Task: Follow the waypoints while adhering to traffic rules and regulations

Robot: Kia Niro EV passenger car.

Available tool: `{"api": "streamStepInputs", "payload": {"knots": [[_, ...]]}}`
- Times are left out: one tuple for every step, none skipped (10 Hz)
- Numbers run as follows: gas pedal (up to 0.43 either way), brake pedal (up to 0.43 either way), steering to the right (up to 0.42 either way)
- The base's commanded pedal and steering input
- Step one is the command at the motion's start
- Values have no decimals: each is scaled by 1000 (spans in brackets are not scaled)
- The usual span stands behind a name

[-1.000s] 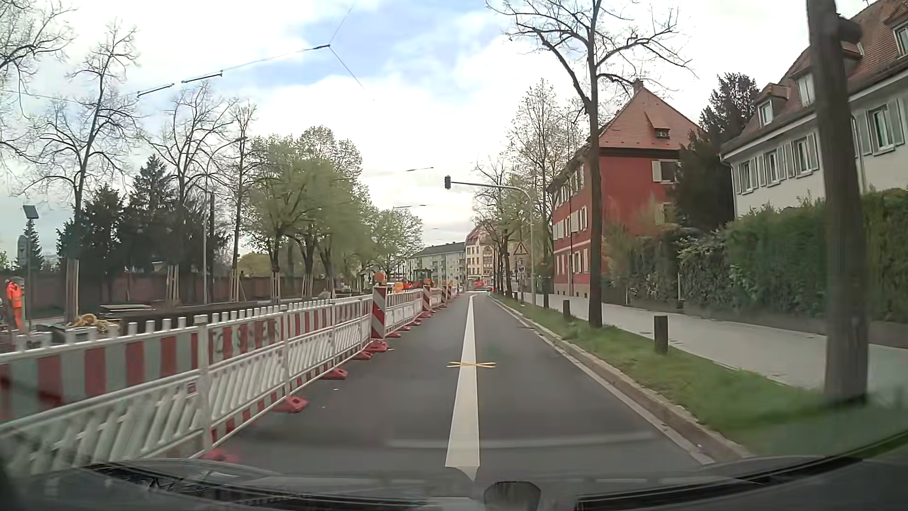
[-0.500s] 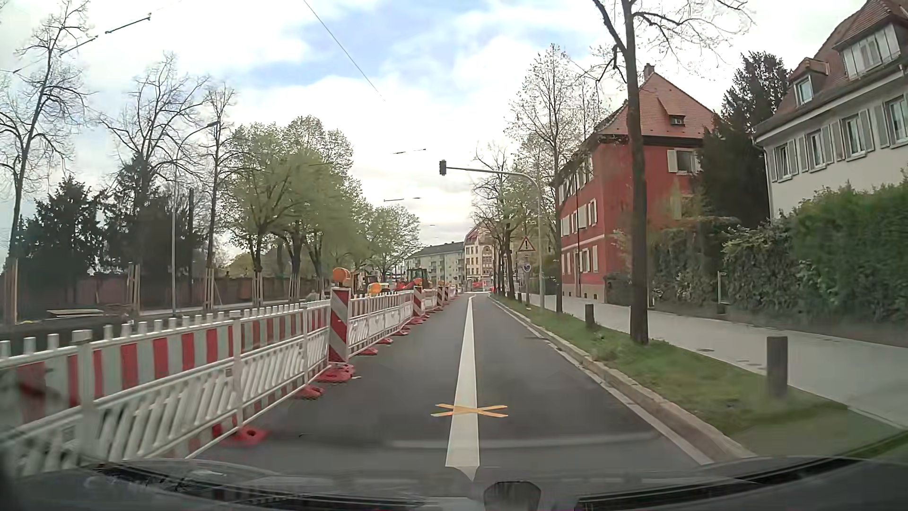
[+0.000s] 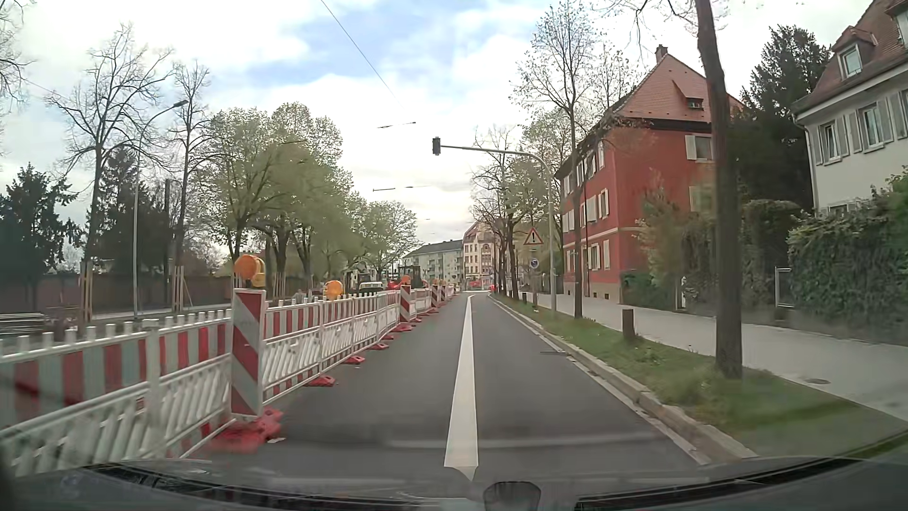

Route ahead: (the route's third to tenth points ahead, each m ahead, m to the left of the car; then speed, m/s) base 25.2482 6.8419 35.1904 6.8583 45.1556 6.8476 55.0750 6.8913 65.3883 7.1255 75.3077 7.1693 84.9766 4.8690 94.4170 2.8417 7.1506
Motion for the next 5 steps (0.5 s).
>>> {"api": "streamStepInputs", "payload": {"knots": [[59,0,2],[59,0,0],[59,0,1],[59,0,0],[59,0,0]]}}
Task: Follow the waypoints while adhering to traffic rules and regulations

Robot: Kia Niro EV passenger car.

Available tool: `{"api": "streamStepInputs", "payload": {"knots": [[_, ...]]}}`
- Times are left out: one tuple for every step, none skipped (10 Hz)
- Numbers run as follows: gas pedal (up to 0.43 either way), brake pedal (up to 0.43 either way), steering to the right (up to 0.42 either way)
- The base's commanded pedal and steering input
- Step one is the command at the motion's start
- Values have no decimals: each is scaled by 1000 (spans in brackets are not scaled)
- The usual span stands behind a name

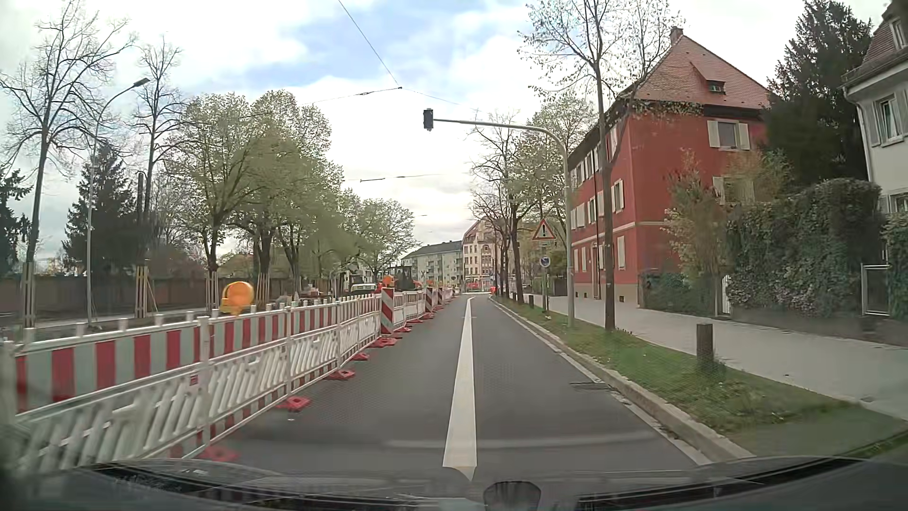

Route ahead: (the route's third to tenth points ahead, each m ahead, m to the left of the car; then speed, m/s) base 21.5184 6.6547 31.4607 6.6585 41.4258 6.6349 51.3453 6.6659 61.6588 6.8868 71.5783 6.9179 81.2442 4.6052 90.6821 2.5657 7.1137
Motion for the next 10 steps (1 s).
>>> {"api": "streamStepInputs", "payload": {"knots": [[59,0,0],[59,0,0],[59,0,0],[59,0,0],[59,0,0],[59,0,0],[59,0,1],[59,0,0],[59,0,1],[59,0,1]]}}
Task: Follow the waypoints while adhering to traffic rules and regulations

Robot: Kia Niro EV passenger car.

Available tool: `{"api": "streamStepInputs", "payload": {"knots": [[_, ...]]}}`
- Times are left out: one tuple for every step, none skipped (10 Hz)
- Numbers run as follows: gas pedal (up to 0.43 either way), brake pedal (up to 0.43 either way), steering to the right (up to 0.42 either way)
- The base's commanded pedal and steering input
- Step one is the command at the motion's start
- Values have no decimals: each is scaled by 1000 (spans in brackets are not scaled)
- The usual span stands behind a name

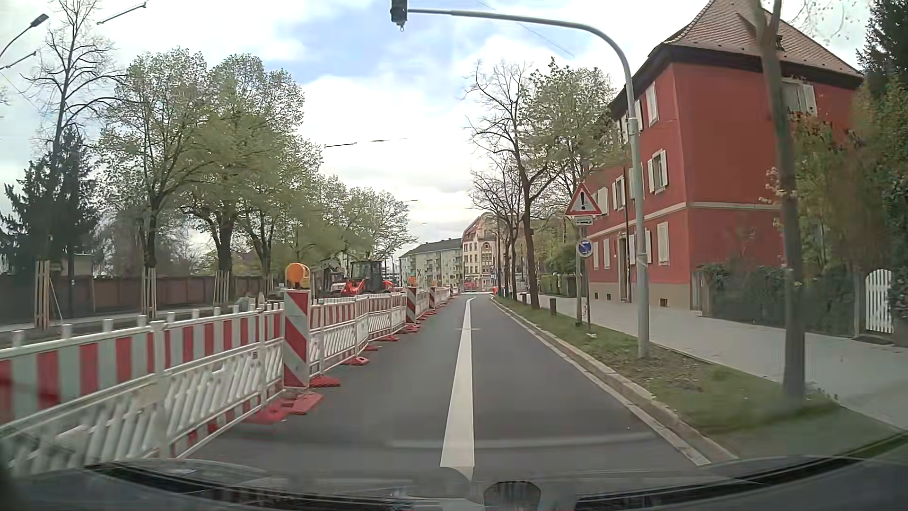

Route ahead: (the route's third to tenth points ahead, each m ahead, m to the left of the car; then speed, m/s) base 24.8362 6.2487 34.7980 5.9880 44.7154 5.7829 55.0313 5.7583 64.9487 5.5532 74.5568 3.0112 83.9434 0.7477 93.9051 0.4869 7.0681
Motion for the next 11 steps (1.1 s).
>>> {"api": "streamStepInputs", "payload": {"knots": [[59,0,1],[59,0,1],[59,0,1],[59,0,1],[59,0,1],[59,0,1],[59,0,1],[59,0,1],[59,0,1],[47,0,1],[47,0,1]]}}
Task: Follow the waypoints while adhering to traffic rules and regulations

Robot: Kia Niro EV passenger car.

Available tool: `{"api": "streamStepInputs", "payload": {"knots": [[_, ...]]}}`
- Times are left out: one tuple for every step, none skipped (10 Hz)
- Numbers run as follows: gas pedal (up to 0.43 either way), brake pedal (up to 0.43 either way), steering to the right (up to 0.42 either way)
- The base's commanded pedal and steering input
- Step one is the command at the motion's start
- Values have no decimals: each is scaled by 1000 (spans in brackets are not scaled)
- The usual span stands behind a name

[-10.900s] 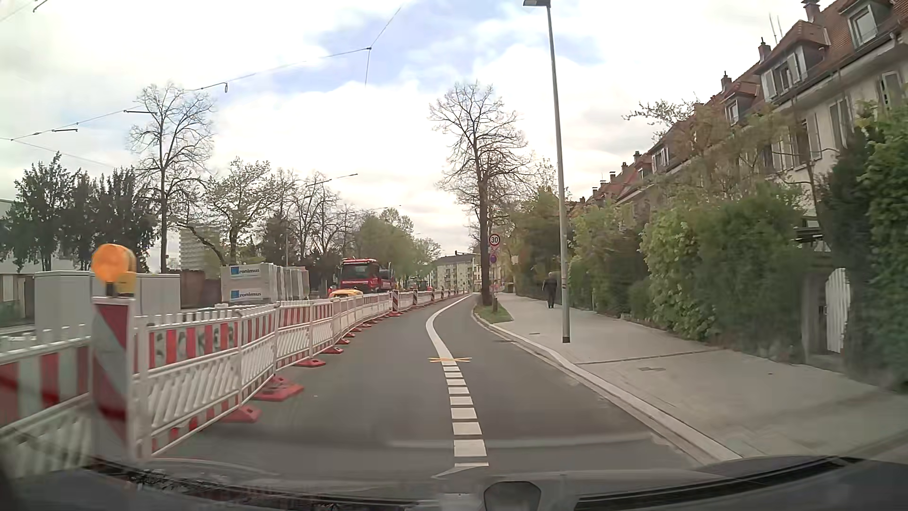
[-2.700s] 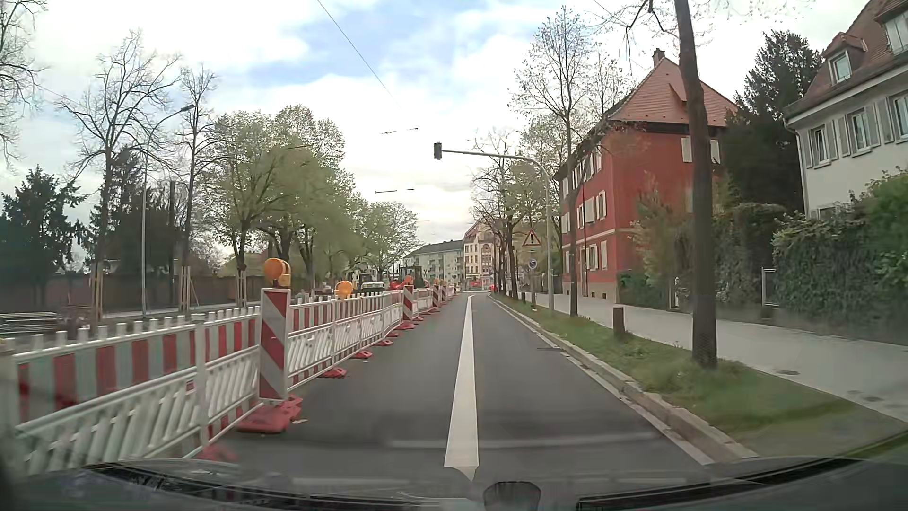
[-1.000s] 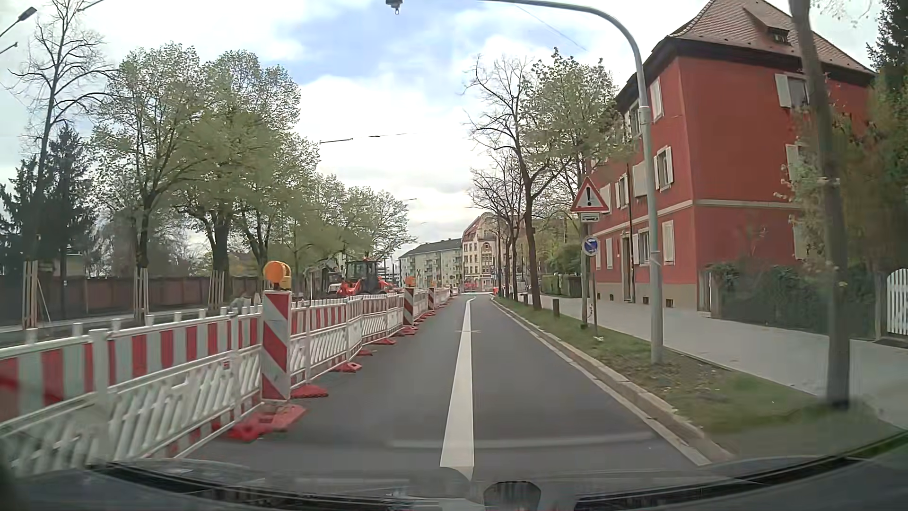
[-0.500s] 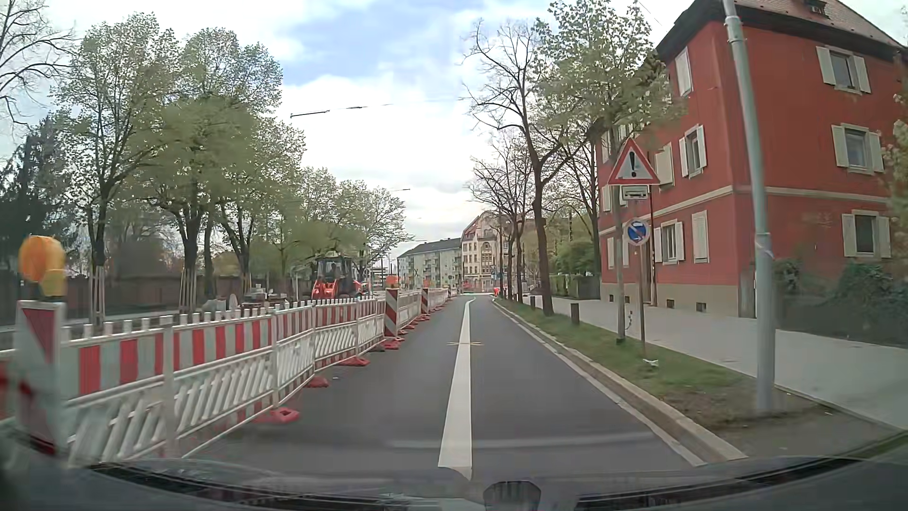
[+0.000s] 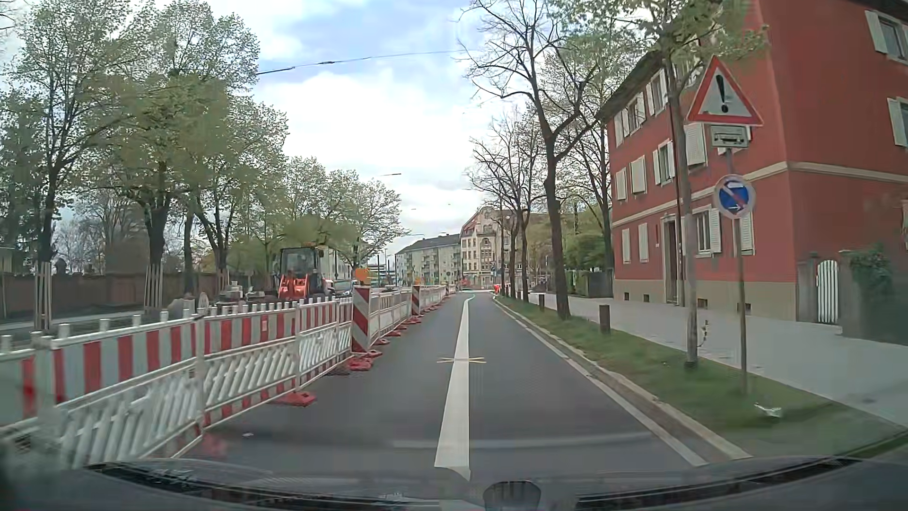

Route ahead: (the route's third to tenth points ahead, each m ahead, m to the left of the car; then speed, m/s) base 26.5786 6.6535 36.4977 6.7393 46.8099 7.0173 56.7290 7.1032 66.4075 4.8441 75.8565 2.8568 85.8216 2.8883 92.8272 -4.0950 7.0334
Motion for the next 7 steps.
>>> {"api": "streamStepInputs", "payload": {"knots": [[47,0,1],[47,0,1],[47,0,1],[47,0,1],[47,0,1],[47,0,1],[47,0,1]]}}
